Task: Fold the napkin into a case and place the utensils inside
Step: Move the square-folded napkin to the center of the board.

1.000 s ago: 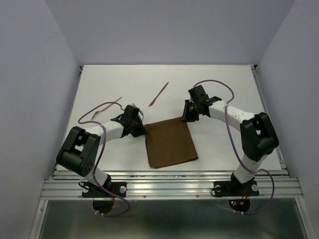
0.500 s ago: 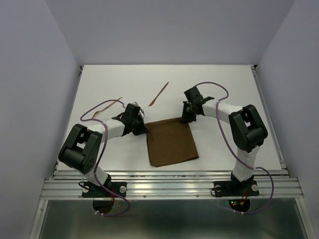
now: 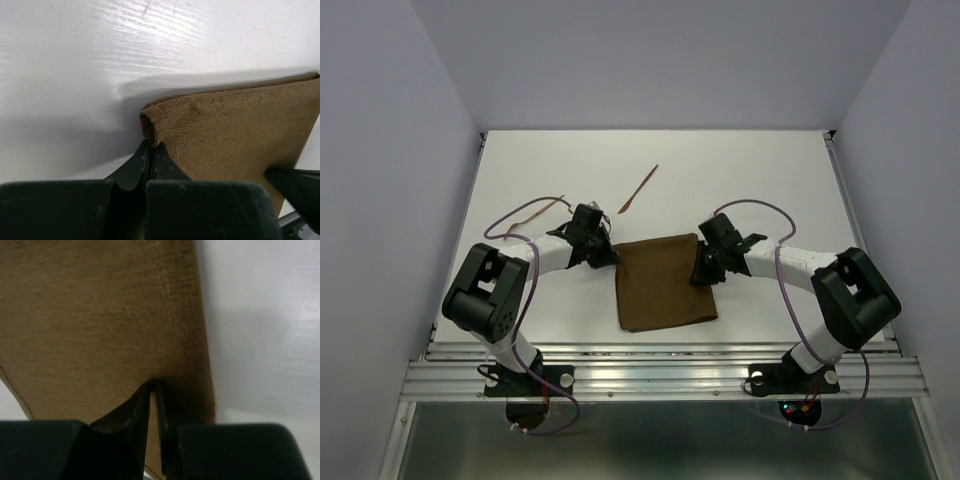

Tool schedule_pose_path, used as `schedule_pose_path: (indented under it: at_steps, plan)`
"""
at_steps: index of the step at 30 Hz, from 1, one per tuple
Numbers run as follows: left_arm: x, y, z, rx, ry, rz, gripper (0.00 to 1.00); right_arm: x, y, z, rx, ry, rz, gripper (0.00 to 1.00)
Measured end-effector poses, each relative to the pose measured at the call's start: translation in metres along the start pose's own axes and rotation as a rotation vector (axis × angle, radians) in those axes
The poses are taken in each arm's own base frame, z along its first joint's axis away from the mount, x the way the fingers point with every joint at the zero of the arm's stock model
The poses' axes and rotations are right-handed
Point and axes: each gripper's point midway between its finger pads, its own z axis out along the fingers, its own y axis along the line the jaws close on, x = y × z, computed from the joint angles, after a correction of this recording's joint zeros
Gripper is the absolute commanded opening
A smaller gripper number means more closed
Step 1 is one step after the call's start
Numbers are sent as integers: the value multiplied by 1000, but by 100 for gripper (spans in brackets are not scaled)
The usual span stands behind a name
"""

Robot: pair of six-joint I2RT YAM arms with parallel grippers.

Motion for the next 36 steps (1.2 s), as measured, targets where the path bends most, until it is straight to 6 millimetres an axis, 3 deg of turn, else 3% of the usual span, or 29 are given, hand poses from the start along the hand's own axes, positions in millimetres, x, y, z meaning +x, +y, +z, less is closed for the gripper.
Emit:
schedule_pose_path:
  at_steps: [1,2,8,16,19,24,30,36]
  plan:
    - [-1,-1,1,3,0,0,0,24,-15,9,37,53,11,17]
    - [-1,-1,1,4,0,-1,0,33,-17,12,32,73,36,18]
    - [-2,-2,2,6,0,-1,0,25,-20,7,45,32,46,18]
    - [-3,-1,2,5,-2,-3,0,24,-2,-46,-5,-49,8,17]
    - [-3,-1,2,3,-1,-5,0,45,-7,-44,4,-13,6,16]
    - [-3,-1,2,2,0,-5,0,100,-39,-26,110,122,19,14]
    - [-4,-1,2,1,-1,-5,0,100,-37,-32,115,105,7,15]
    - [-4,-1,1,-2,1,1,0,83,-32,-53,107,26,16,15]
